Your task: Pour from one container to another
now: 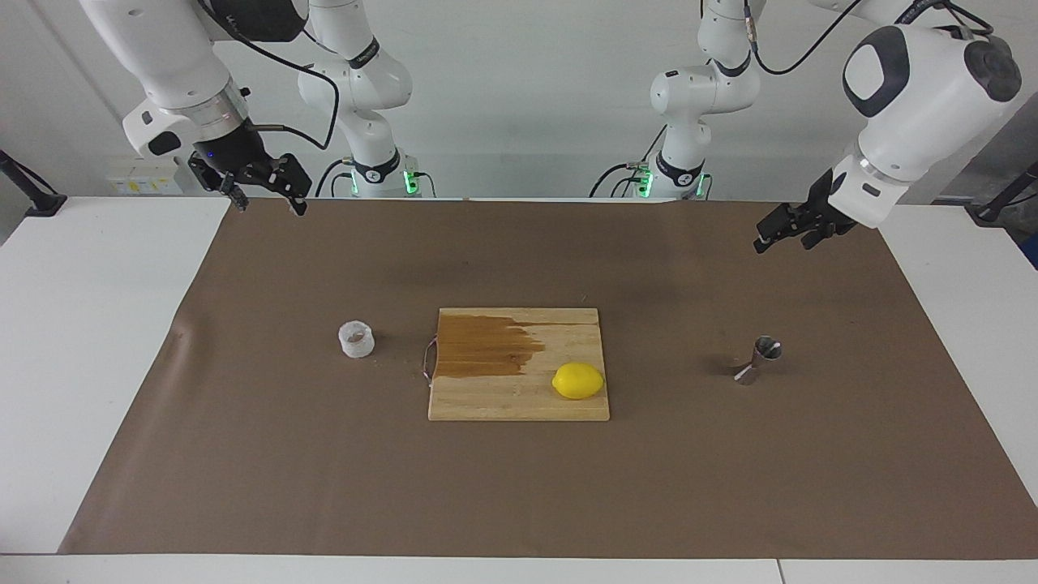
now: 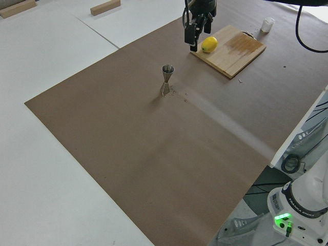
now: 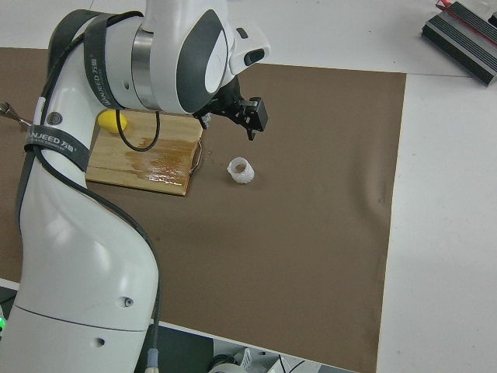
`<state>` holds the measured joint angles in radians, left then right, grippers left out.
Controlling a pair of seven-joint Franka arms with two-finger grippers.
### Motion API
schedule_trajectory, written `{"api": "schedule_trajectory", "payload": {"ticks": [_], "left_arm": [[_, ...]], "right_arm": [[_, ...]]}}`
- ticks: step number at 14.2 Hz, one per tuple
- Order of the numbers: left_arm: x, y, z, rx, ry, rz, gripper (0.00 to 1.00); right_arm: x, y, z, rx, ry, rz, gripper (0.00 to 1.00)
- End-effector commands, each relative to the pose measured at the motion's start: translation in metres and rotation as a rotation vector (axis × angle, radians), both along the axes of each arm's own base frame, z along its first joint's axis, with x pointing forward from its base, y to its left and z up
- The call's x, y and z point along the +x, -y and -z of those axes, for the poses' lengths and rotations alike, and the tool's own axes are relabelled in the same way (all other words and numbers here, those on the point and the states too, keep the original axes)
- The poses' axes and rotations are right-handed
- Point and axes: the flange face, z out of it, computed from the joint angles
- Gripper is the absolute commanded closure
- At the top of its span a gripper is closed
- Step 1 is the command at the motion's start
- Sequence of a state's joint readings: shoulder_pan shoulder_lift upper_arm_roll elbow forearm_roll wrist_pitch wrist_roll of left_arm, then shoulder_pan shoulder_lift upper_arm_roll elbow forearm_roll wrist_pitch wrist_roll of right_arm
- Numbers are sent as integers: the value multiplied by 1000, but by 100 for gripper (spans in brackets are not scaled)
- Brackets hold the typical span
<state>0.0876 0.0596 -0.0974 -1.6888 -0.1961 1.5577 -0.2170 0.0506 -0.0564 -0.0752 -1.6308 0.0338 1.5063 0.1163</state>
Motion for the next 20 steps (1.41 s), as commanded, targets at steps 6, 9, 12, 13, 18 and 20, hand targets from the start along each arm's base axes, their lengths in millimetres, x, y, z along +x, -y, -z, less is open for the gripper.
{"api": "schedule_trajectory", "payload": {"ticks": [6, 9, 12, 13, 18, 20], "left_arm": [[26, -36, 101, -250, -350, -485, 0], [25, -48, 134, -296, -586, -609, 0], [47, -63, 138, -387, -668, -755, 0], [50, -69, 146, -413, -688, -781, 0], [71, -92, 160, -571, -654, -866, 0], [74, -103, 163, -593, -632, -899, 0]], "right_arm": [[-1, 1, -3, 22, -7, -10, 0], [-1, 2, -3, 21, -6, -8, 0], [-1, 2, -3, 21, -7, -10, 0], [-1, 2, -3, 22, -7, -8, 0], [-1, 2, -3, 21, -7, -8, 0], [-1, 2, -3, 22, -7, -8, 0]]}}
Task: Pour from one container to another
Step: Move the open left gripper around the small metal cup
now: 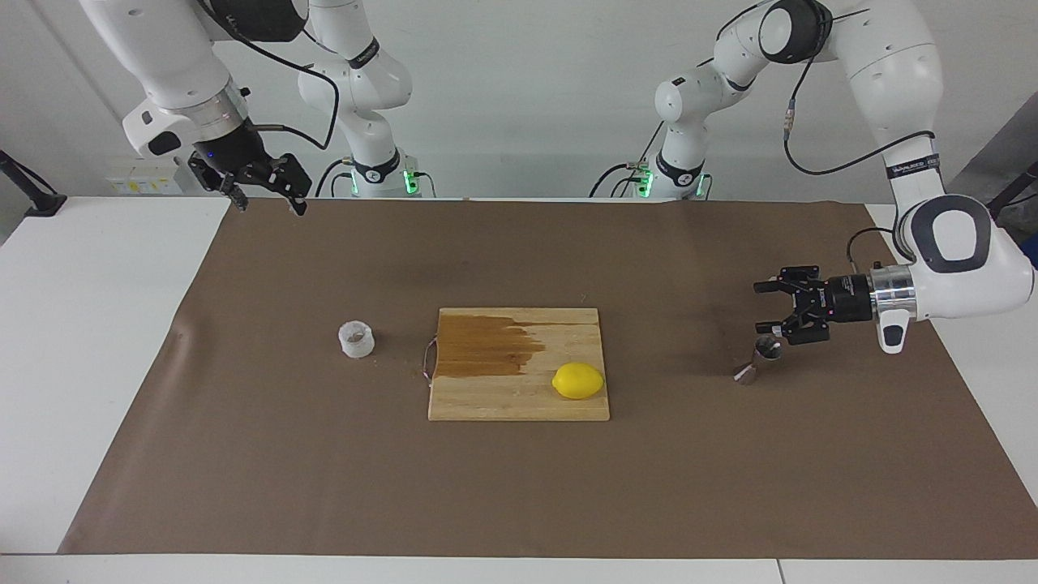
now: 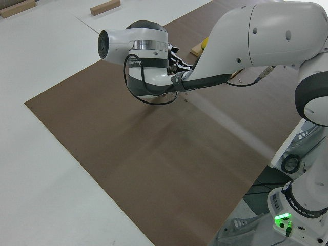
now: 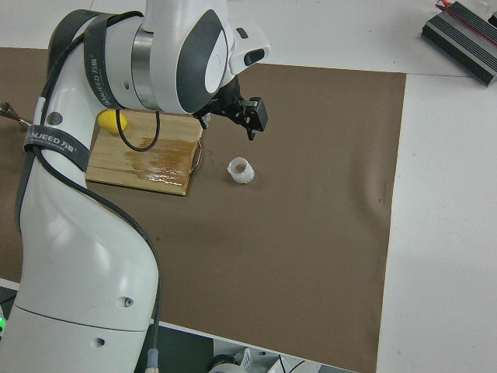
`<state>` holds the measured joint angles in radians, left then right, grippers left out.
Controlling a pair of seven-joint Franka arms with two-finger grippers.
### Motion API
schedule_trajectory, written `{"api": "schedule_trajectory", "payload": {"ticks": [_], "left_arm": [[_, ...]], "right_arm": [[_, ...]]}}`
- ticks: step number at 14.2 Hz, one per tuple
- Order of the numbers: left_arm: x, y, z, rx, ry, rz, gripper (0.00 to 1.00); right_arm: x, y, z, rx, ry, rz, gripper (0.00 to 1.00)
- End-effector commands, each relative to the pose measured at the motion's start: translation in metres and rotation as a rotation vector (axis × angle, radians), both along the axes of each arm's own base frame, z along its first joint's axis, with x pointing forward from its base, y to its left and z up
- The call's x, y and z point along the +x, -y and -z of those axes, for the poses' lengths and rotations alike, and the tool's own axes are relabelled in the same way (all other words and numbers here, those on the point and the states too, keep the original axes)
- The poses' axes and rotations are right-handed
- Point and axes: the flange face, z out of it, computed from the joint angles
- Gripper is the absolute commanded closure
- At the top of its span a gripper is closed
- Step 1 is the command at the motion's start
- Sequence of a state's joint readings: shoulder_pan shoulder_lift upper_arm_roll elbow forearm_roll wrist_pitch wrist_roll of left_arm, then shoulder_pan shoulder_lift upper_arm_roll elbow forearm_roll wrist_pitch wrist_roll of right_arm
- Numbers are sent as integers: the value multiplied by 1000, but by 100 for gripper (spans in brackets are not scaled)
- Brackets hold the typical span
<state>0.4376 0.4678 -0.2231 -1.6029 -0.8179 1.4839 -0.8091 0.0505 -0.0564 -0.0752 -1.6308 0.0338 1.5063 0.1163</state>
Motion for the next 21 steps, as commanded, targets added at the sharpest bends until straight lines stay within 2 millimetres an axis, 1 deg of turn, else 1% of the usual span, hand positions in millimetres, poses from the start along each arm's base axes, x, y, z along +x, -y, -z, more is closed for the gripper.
{"api": "schedule_trajectory", "payload": {"ticks": [1, 3, 5, 6, 7, 8, 12, 14, 16, 19, 21], "left_arm": [[11, -10, 2, -13, 10, -65, 0], [14, -10, 6, -25, 10, -97, 0], [10, -11, 11, -44, -23, -118, 0], [9, -18, 14, -46, -34, -130, 0], [9, -19, 22, -54, -53, -128, 0], [9, -27, 35, -67, -72, -132, 0], [7, -27, 50, -92, -101, -127, 0], [10, -29, 61, -98, -110, -134, 0], [11, -25, 71, -106, -114, -132, 0], [13, -26, 76, -100, -107, -151, 0], [14, -26, 76, -98, -106, -157, 0]], "right_arm": [[-1, 2, -3, 22, -7, -8, 0], [-1, 2, -3, 21, -7, -8, 0], [-1, 2, -3, 22, -7, -8, 0], [-1, 2, -3, 22, -7, -8, 0], [-1, 2, -3, 21, -7, -8, 0], [-1, 2, -3, 22, -7, -8, 0], [-1, 1, -3, 22, -7, -10, 0], [-1, 2, -3, 22, -6, -8, 0], [-1, 2, -3, 21, -7, -8, 0], [-1, 1, -3, 22, -6, -10, 0], [-1, 2, -3, 22, -7, -8, 0]]}}
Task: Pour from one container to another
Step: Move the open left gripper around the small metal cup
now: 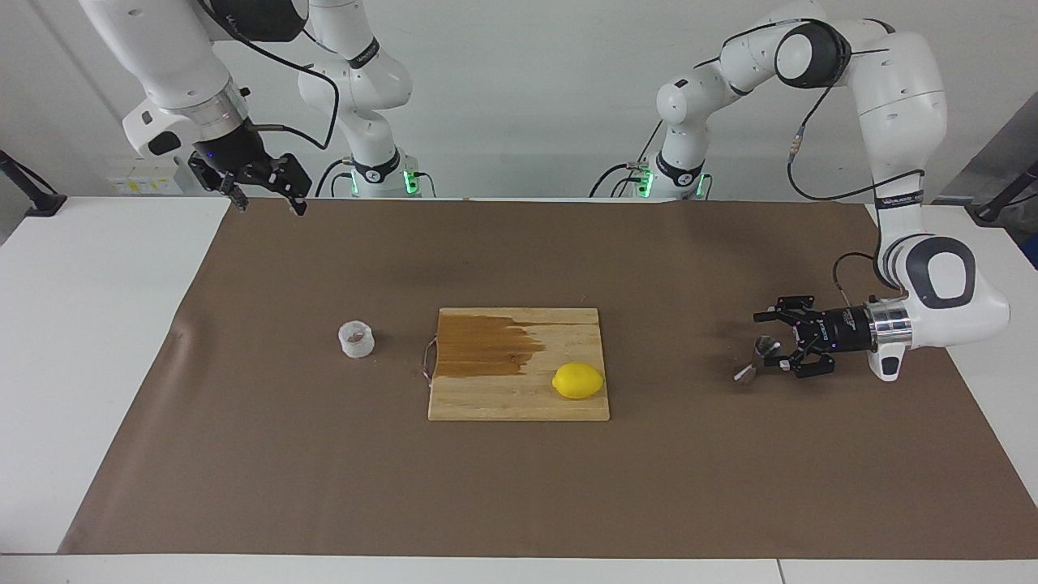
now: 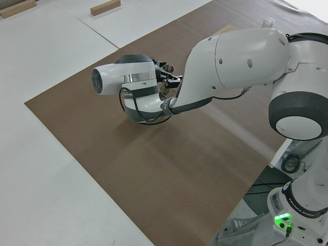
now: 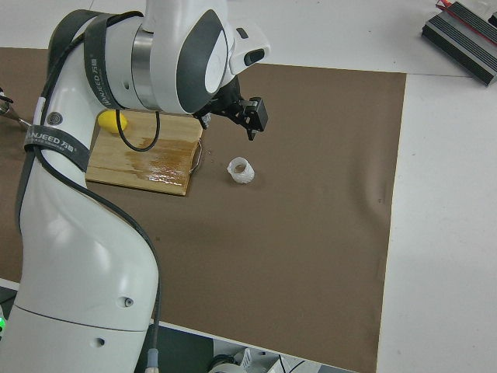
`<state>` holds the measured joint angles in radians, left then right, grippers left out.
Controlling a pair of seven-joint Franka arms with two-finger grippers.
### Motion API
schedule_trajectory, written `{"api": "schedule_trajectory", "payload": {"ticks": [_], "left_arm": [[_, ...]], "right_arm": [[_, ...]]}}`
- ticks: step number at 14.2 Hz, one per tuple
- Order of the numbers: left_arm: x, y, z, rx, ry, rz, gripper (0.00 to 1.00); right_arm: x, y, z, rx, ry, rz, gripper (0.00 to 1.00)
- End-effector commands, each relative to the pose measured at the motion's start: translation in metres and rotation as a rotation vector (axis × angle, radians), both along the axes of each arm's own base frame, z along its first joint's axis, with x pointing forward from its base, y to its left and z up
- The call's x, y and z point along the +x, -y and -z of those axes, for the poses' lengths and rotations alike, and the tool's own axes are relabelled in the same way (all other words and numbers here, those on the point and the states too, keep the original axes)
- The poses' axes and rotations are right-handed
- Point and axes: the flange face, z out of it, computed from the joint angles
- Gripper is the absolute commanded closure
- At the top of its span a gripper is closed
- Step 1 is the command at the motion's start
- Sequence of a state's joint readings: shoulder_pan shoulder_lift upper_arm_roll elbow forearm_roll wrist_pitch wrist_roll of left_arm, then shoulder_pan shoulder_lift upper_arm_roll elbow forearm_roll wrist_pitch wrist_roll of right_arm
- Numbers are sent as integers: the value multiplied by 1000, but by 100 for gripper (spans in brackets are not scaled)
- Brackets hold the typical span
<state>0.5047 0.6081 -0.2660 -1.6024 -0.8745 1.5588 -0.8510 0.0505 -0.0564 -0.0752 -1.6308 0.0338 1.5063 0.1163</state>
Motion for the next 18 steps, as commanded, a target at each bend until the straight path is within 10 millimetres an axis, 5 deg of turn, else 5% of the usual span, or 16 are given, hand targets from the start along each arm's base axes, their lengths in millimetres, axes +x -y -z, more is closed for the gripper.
{"api": "schedule_trajectory", "payload": {"ticks": [1, 12, 18], "left_arm": [[6, -4, 0, -9, 3, -33, 0], [4, -8, 3, -19, -5, -53, 0], [4, -8, 2, -24, 5, -48, 11]], "right_arm": [[-1, 2, -3, 21, -6, -8, 0], [-1, 2, -3, 21, -7, -8, 0], [-1, 2, -3, 21, -7, -8, 0]]}}
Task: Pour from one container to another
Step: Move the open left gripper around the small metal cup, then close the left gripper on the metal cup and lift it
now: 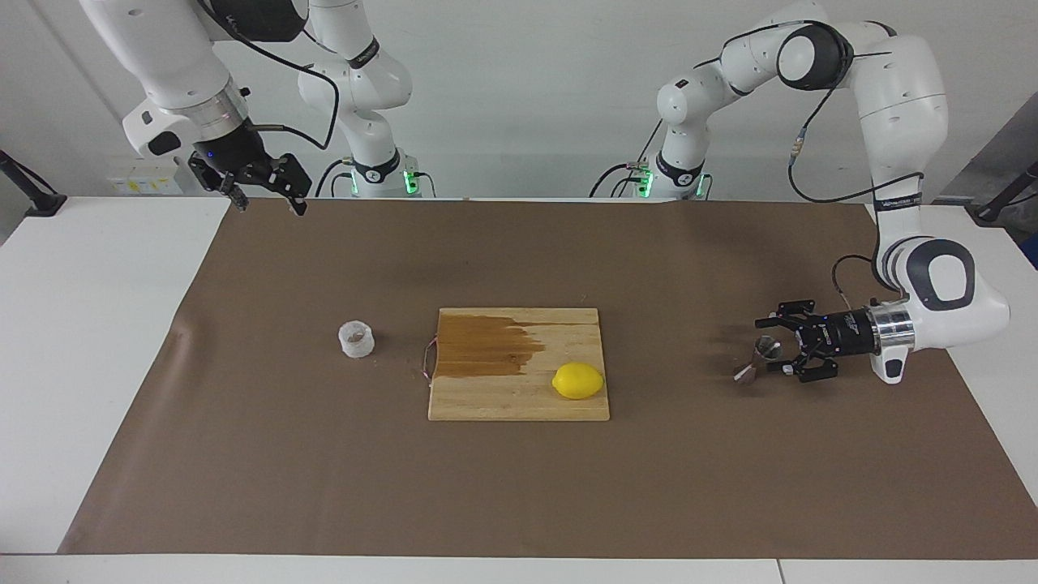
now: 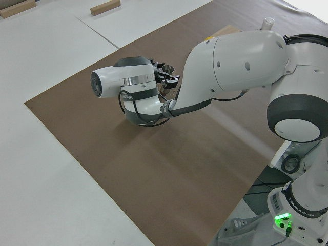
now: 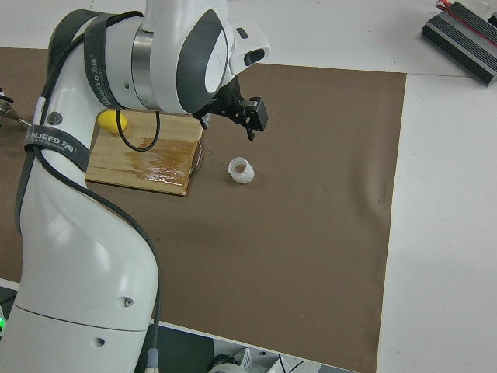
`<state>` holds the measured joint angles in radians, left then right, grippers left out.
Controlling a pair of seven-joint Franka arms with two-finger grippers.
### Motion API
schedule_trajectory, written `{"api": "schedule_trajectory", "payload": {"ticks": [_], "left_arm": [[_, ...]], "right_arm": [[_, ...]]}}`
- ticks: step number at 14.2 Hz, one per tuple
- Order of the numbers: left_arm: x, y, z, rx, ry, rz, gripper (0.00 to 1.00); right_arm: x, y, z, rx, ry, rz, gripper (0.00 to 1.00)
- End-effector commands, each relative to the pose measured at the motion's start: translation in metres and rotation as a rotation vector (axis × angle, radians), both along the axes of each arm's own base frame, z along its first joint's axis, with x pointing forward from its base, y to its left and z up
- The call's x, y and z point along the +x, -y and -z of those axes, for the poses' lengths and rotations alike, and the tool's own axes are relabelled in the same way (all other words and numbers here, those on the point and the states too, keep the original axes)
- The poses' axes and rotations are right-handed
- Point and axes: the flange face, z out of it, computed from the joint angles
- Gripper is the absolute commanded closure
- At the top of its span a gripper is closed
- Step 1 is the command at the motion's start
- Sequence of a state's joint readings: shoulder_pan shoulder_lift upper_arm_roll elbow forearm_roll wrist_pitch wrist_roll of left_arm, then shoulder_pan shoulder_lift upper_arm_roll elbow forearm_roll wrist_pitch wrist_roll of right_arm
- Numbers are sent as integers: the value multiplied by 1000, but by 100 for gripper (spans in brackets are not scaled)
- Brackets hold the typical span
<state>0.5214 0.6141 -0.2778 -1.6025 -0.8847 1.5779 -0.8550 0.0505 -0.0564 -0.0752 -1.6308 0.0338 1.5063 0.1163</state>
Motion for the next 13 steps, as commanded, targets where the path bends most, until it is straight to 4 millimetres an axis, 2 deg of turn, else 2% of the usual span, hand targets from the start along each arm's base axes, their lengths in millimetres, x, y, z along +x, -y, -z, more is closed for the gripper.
{"api": "schedule_trajectory", "payload": {"ticks": [1, 6, 7, 12, 13], "left_arm": [[2, -2, 1, -19, 0, -20, 16], [2, -2, 0, -18, 1, -22, 22], [2, -2, 0, -18, 1, -22, 30], [3, -3, 1, -12, 2, -30, 37], [3, -3, 0, -12, 4, -29, 43]], "right_arm": [[-1, 2, -3, 22, -7, -8, 0], [-1, 2, -3, 22, -7, -8, 0], [-1, 2, -3, 21, -6, -10, 0], [-1, 1, -4, 22, -4, -10, 0], [-1, 2, -3, 22, -6, -8, 0]]}}
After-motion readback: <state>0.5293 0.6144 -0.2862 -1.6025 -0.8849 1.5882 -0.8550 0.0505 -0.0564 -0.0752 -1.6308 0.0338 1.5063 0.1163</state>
